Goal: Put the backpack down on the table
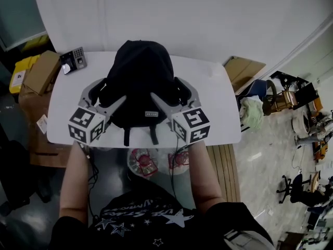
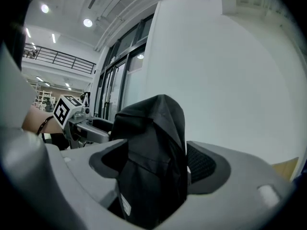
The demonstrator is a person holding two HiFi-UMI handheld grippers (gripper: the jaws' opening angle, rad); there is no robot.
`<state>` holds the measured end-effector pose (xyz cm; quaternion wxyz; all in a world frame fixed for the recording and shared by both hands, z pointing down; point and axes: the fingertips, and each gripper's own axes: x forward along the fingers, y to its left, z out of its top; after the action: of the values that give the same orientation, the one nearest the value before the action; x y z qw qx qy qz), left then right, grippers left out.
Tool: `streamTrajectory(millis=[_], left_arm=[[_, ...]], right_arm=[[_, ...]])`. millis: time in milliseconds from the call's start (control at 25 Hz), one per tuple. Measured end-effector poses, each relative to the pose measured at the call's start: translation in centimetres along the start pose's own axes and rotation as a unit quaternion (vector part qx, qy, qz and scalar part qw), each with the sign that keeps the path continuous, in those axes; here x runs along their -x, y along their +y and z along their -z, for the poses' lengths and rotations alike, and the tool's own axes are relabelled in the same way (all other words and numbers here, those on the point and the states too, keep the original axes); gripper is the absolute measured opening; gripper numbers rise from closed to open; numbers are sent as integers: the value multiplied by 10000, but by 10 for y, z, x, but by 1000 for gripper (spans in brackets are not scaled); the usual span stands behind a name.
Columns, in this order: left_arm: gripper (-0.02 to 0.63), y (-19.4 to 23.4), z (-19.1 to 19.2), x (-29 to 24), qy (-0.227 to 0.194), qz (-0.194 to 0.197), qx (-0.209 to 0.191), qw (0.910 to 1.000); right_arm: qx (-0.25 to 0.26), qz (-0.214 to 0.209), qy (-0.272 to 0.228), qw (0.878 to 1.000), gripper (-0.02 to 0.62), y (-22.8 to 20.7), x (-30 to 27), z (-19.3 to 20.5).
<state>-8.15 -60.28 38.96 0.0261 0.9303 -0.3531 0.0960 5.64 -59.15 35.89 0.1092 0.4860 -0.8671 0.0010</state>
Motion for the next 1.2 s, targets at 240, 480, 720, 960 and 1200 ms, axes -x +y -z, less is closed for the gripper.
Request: streamTrajectory(millis=[240,480,720,960,1200], left_arm=[[336,-17,3,33,-54,-82,46,9999],[334,-48,-2,70,-358,11,22,9994],[329,-84,-5,106,-472,303,19,9984],[200,-111,10,145,-422,334,125,9985],[75,-145,28,188,-309,359,98,9988]], right_arm=[[20,284,-149,9995,374,11,38,-3],[-74,197,-250,9995,371,42,73,-5],[-119,11,-170,9998,367,82,98,0],[-92,-185,-75,9998,219,132,127,7],[-90,-31,-237,9997,98,172,164,9]])
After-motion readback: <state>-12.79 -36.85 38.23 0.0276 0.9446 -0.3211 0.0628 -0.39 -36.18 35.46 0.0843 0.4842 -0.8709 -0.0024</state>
